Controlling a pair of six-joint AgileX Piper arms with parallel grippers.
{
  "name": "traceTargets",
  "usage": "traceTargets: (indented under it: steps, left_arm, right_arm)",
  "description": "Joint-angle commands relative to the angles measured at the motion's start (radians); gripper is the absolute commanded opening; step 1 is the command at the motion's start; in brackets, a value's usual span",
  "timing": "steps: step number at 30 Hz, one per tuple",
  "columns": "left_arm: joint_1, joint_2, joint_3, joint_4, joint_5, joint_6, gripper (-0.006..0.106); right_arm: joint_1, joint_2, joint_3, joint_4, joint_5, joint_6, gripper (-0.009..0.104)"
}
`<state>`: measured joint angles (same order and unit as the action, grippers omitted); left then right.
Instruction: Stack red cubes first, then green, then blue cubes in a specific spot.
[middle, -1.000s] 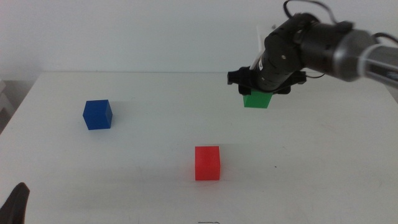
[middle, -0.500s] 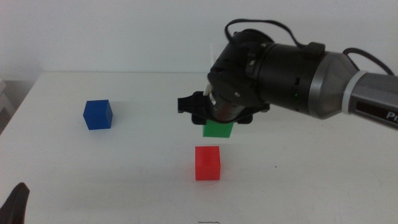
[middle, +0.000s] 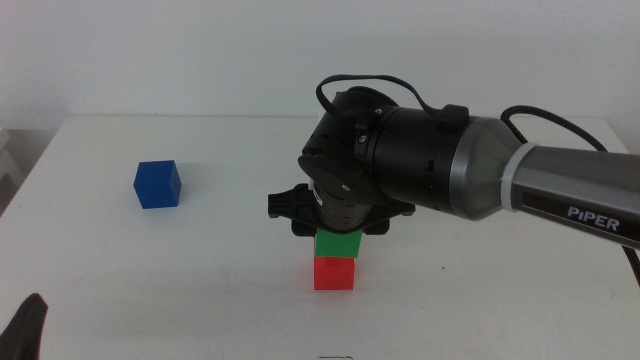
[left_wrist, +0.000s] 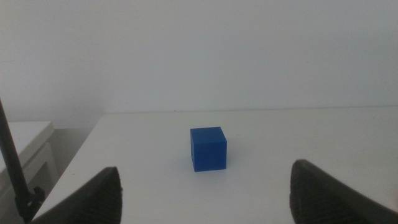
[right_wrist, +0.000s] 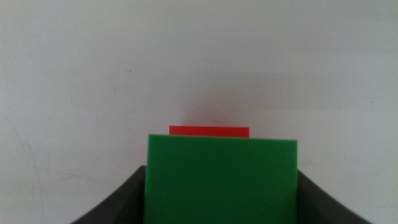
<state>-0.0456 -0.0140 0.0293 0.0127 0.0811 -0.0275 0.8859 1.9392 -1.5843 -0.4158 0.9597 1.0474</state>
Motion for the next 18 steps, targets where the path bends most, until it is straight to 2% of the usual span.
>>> traceTargets:
  steps: [1, 18]
  left_arm:
    - [-0.002, -0.019, -0.003, -0.007, -0.081, -0.004, 0.091]
    - [-0.002, -0.019, -0.003, -0.007, -0.081, -0.004, 0.091]
  right_arm:
    - [0.002, -0.049, -0.025, -0.041, -0.009, 0.001, -0.001]
    - [0.002, 0.01, -0.025, -0.055, -0.039, -0.022, -0.001]
